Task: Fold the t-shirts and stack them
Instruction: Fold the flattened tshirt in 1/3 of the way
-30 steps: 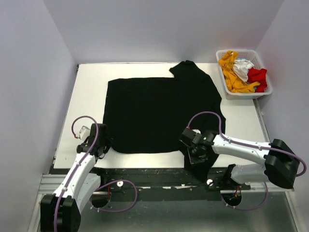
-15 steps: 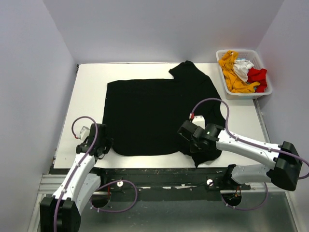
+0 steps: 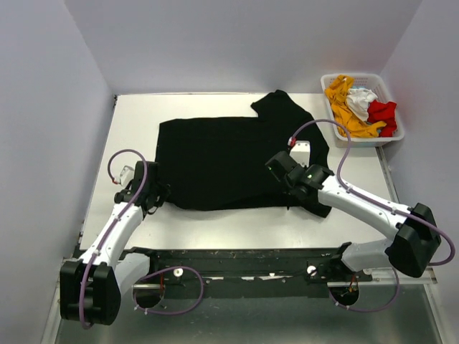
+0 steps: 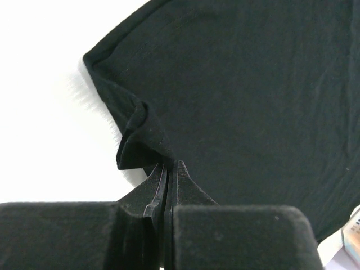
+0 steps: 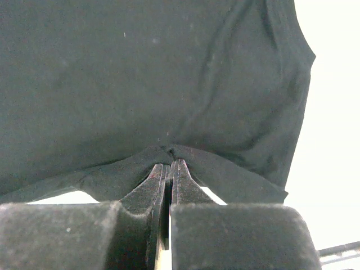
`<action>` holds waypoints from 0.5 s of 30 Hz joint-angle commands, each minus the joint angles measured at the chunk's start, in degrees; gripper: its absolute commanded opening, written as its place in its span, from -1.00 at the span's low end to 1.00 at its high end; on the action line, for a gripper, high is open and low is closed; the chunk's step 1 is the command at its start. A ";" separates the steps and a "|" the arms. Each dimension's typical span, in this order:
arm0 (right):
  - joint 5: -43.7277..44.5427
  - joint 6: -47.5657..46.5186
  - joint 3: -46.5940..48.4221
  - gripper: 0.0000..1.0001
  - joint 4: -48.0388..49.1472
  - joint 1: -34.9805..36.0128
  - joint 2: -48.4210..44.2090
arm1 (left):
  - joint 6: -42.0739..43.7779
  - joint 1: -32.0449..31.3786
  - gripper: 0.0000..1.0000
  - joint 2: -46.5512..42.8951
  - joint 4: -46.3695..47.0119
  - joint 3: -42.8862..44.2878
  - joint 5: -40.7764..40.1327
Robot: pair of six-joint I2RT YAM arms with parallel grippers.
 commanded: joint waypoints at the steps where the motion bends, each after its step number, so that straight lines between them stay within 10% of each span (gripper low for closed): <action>1: -1.73 -9.27 0.54 -0.99 12.03 -4.69 0.44 | 0.54 0.32 -1.00 4.46 0.48 4.49 -4.49; 15: -8.14 -18.99 7.57 -0.99 19.30 -13.56 13.39 | 2.36 1.41 -1.00 23.10 -0.14 18.24 -4.76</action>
